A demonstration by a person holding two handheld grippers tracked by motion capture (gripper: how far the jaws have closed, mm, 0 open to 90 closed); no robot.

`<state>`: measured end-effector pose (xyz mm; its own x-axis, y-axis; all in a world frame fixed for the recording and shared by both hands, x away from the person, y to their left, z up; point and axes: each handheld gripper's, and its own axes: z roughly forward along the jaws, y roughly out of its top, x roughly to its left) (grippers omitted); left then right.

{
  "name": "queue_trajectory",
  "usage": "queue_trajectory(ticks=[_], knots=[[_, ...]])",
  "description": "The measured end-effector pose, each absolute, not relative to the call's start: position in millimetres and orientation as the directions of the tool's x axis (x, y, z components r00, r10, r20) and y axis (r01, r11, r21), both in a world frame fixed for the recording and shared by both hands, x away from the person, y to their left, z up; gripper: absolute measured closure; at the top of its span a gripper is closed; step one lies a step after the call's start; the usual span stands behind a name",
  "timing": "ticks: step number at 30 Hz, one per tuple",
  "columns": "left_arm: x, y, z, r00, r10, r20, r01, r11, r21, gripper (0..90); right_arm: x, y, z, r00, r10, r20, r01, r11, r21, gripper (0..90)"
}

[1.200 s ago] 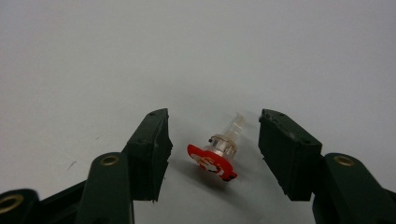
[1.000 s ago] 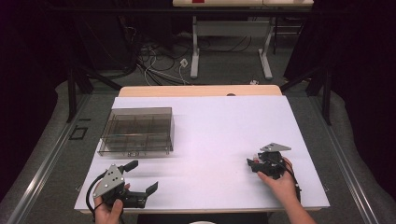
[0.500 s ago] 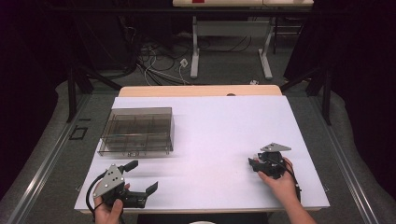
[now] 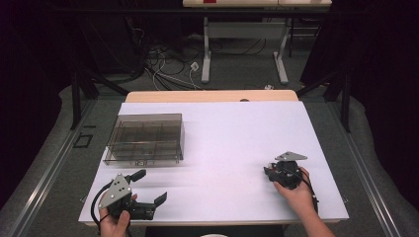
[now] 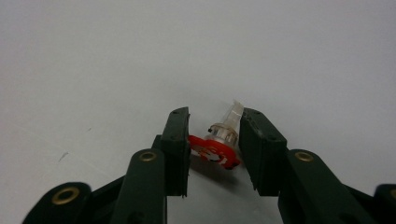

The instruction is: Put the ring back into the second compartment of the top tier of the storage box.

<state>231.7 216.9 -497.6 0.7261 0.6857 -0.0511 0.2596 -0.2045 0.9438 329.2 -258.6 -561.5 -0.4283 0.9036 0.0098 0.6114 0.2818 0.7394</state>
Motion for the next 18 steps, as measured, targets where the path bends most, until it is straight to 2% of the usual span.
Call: queue_trajectory(ticks=[18], knots=[[231.7, 217.2, -497.6, 0.726, 0.686, -0.051, 0.259, -0.204, 0.944, 0.1, 329.0, -258.5, -561.5, -0.422, 0.907, 0.018, 0.613, 0.27, 0.742, 67.0]])
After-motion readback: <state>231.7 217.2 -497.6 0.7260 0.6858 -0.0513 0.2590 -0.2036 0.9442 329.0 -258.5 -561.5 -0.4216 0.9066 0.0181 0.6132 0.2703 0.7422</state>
